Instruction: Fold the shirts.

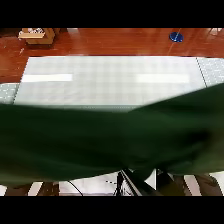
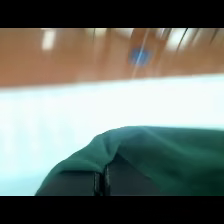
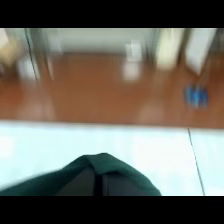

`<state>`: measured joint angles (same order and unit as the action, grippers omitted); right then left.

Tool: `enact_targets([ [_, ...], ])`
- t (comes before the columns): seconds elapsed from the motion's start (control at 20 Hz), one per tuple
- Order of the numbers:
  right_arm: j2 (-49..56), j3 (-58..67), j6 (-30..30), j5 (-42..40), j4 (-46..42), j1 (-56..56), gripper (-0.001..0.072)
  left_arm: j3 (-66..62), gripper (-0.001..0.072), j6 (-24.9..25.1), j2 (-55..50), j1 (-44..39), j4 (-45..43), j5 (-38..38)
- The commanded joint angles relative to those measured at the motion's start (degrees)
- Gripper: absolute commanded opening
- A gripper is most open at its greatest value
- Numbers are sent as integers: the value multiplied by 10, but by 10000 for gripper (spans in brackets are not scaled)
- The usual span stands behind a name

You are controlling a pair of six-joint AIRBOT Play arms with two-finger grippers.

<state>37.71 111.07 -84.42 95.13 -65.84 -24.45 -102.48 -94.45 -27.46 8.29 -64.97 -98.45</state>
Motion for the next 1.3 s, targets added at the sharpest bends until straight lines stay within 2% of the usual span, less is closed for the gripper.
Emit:
enact_targets([
  [0.0, 56, -46, 9, 65, -27, 0, 44, 123, 22, 14, 2, 12, -61, -64],
  [0.1, 109, -89, 11, 64, -26, 0, 44, 245, 22, 23, 1, 13, -57, -3],
  [0.2, 181, -119, 11, 51, -23, 24, 44, 364, 22, 32, -5, 13, -10, 101],
  [0.3, 256, -126, 10, 14, -34, 79, 44, 447, 22, 63, -34, 13, 28, 198],
  [0.4, 329, -126, 11, -43, -75, 142, 44, 486, 23, 94, -86, 13, 31, 263],
  [0.55, 422, -126, 11, -158, -131, 208, 45, 489, 24, 144, -194, 13, 31, 343],
  [0.8, 526, -126, 11, -316, -118, 235, 45, 479, 24, 188, -366, 13, 31, 459],
  [0.95, 558, -126, 11, -394, -112, 235, 45, 463, 23, 191, -425, 13, 52, 557],
  [1.1, 586, -126, 10, -463, -111, 236, 45, 457, 24, 225, -463, 9, 95, 668],
  [1.25, 620, -126, 10, -493, -105, 236, 44, 457, 23, 245, -503, -5, 102, 716],
])
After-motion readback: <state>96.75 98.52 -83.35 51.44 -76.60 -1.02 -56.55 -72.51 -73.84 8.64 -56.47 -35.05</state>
